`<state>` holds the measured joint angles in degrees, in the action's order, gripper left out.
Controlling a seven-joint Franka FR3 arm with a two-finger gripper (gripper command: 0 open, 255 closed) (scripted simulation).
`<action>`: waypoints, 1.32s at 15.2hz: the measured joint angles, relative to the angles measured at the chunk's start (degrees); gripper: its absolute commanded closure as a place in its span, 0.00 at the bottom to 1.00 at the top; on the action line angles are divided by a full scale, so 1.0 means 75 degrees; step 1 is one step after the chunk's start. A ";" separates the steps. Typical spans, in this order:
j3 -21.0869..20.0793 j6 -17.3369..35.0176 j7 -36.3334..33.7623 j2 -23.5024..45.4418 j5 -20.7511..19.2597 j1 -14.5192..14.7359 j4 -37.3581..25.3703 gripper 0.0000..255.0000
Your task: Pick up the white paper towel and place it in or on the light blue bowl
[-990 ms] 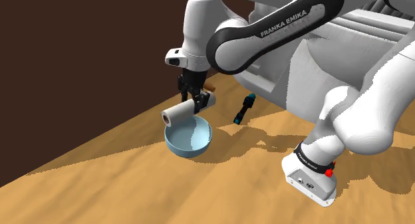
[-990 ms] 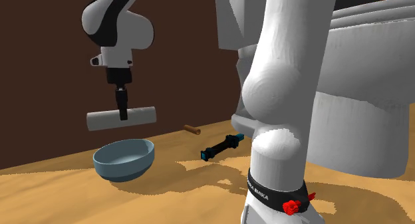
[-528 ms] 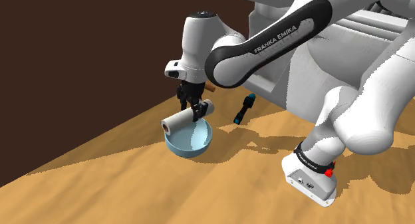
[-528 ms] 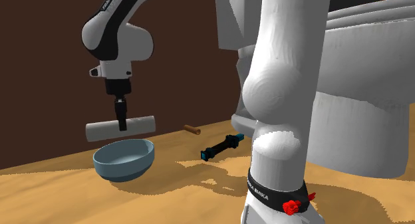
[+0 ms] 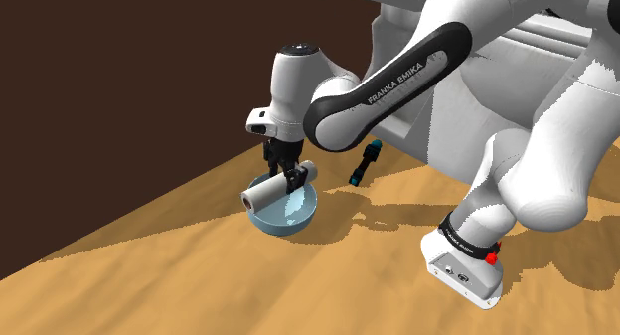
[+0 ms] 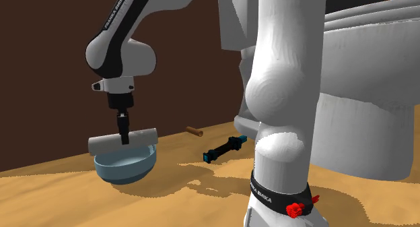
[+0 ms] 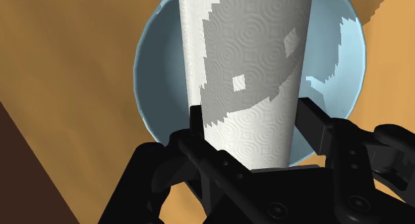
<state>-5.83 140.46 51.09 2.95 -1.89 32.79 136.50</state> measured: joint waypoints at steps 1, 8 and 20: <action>0.0006 0.0087 0.0003 0.0044 -0.0010 -0.0005 0.0044 1.00; 0.0007 0.0159 -0.0010 0.0123 -0.0026 -0.0005 0.0028 0.00; 0.0000 -0.0744 0.0100 -0.0554 0.0105 -0.0012 -0.0208 0.00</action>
<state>-5.83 134.87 51.84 -1.20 -1.11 32.70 134.94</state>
